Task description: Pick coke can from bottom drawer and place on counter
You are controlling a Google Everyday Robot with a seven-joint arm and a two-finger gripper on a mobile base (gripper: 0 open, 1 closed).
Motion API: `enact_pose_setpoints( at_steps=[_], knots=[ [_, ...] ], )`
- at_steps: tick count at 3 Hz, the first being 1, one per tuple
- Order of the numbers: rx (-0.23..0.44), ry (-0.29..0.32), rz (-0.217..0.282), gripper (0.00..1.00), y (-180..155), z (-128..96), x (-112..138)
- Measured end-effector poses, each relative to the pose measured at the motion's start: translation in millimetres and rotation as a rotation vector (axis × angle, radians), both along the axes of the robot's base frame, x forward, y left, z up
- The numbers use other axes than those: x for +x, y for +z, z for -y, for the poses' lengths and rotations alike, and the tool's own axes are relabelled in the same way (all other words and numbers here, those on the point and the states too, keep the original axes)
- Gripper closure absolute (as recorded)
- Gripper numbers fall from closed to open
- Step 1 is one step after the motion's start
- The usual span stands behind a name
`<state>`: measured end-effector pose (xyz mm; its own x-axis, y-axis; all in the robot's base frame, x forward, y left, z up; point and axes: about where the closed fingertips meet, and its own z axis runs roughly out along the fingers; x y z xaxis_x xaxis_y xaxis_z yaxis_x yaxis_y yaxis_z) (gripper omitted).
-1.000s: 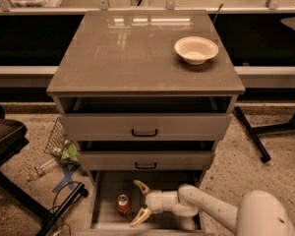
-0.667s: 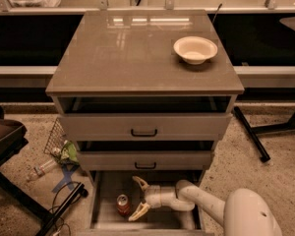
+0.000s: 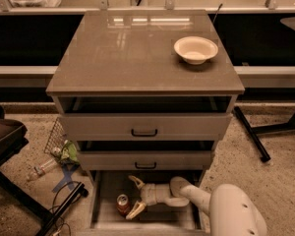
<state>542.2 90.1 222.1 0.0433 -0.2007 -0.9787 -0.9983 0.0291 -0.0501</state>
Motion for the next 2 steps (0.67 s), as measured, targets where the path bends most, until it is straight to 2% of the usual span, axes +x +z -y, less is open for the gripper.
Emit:
enact_pose_setpoints(
  at_steps=[1, 2],
  knots=[
    [-0.026, 0.025, -0.006, 0.0, -16, -7, -3],
    [-0.03, 0.056, -0.013, 0.13, -27, -17, -7]
  ],
)
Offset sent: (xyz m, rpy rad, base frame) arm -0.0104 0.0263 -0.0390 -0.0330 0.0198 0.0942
